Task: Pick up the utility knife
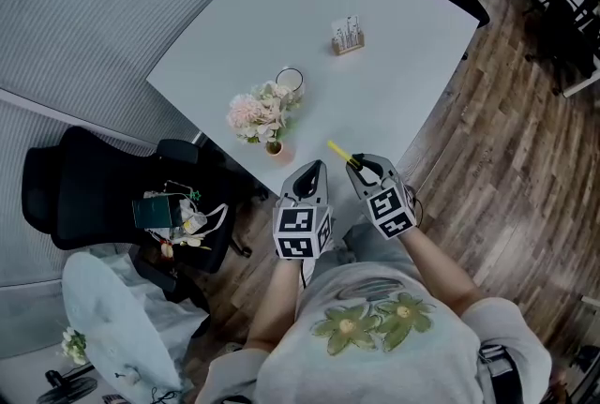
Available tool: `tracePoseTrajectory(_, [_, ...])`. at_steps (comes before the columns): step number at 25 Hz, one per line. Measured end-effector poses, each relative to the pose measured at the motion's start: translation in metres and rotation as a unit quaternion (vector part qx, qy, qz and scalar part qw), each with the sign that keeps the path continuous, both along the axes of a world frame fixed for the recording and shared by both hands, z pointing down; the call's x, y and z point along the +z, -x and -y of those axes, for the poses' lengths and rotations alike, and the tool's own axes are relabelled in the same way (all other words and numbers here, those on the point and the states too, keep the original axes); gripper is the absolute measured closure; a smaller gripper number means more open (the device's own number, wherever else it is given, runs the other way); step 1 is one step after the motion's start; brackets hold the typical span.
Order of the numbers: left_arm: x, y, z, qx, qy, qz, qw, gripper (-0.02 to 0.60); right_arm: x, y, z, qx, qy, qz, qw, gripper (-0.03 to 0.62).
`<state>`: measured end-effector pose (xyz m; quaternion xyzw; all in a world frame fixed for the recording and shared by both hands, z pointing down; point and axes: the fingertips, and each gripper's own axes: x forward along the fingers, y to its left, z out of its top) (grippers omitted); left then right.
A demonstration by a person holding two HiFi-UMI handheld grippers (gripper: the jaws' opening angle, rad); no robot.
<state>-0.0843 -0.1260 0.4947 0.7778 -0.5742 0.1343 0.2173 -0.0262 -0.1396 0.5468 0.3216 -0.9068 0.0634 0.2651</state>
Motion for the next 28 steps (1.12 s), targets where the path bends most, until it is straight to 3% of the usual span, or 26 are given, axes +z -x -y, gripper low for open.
tracePoseTrajectory(28, [-0.032, 0.007, 0.001, 0.006, -0.038, -0.009, 0.9992, 0.580, -0.091, 0.013, -0.008, 0.015, -0.087, 0.046, 0.995, 0.523])
